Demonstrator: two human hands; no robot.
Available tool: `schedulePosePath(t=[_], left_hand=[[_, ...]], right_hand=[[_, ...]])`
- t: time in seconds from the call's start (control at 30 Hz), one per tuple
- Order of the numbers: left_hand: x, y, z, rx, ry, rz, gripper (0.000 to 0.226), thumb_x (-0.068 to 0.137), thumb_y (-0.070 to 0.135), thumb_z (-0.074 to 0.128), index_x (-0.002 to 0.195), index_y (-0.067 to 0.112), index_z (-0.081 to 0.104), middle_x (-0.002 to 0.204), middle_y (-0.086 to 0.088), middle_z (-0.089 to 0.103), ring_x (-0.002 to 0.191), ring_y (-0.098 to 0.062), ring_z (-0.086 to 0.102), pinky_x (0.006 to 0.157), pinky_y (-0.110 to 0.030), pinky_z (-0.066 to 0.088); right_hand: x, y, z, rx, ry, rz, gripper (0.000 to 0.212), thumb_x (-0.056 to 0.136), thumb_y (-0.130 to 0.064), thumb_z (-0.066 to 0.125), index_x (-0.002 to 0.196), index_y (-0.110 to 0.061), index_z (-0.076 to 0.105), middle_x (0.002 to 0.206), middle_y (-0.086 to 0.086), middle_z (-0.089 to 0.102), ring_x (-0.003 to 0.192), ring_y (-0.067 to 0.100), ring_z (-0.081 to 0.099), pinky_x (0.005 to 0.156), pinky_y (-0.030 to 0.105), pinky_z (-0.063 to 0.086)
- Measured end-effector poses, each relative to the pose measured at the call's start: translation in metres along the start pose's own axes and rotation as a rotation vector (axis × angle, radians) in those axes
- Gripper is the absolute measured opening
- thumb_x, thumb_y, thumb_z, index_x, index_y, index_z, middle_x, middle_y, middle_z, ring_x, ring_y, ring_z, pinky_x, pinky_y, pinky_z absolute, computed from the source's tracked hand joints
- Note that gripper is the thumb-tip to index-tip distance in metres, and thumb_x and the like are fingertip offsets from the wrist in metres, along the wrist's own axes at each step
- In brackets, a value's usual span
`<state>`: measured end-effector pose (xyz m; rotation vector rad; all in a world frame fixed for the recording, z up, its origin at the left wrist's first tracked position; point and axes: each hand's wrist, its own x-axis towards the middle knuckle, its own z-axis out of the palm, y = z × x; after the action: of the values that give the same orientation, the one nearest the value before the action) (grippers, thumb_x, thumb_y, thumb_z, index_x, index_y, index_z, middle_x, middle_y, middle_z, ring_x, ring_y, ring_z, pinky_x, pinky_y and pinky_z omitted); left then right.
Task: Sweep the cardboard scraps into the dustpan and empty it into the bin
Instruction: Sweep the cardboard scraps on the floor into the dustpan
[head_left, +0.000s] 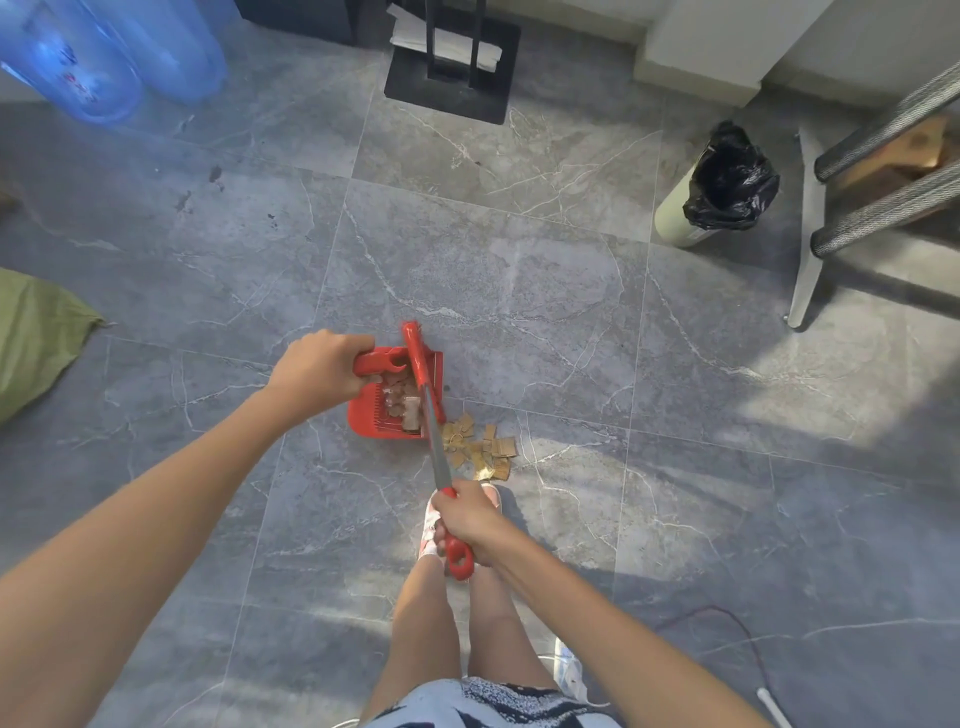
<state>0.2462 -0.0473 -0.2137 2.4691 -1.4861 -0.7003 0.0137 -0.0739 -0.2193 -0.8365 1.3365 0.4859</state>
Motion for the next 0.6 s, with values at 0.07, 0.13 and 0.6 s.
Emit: schedulePosePath(t=[0.07, 0.13, 0.6], left_hand=[[-0.006, -0.001, 0.004, 0.013, 0.009, 0.005, 0.038, 0.077, 0.027, 0.074, 0.061, 0.023, 0.04, 0.051, -0.006, 0.05, 0.051, -0.037, 0.052, 0.048, -0.029, 0.034], [-0.015, -0.003, 0.007, 0.02, 0.008, 0.007, 0.039, 0.076, 0.026, 0.075, 0.062, 0.025, 0.039, 0.049, -0.004, 0.047, 0.052, -0.038, 0.054, 0.048, -0.029, 0.034], [-0.104, -0.059, -0.007, 0.019, 0.192, -0.143, 0.032, 0.074, 0.032, 0.08, 0.069, 0.011, 0.056, 0.056, -0.008, 0.062, 0.057, -0.041, 0.06, 0.051, -0.034, 0.04]], right_hand=[[-0.008, 0.002, -0.024, 0.096, -0.029, 0.017, 0.01, 0.095, -0.004, 0.036, 0.09, -0.007, 0.045, 0.059, 0.006, 0.04, 0.026, 0.005, 0.038, 0.03, 0.014, 0.032], [-0.019, 0.005, -0.051, 0.169, -0.048, 0.025, 0.015, 0.095, -0.002, 0.037, 0.085, -0.007, 0.047, 0.06, 0.007, 0.04, 0.027, 0.004, 0.036, 0.028, 0.013, 0.03], [-0.094, 0.028, -0.15, 0.385, 0.001, 0.052, 0.01, 0.099, -0.005, 0.038, 0.105, -0.009, 0.044, 0.061, 0.01, 0.038, 0.025, 0.004, 0.032, 0.023, 0.01, 0.025]])
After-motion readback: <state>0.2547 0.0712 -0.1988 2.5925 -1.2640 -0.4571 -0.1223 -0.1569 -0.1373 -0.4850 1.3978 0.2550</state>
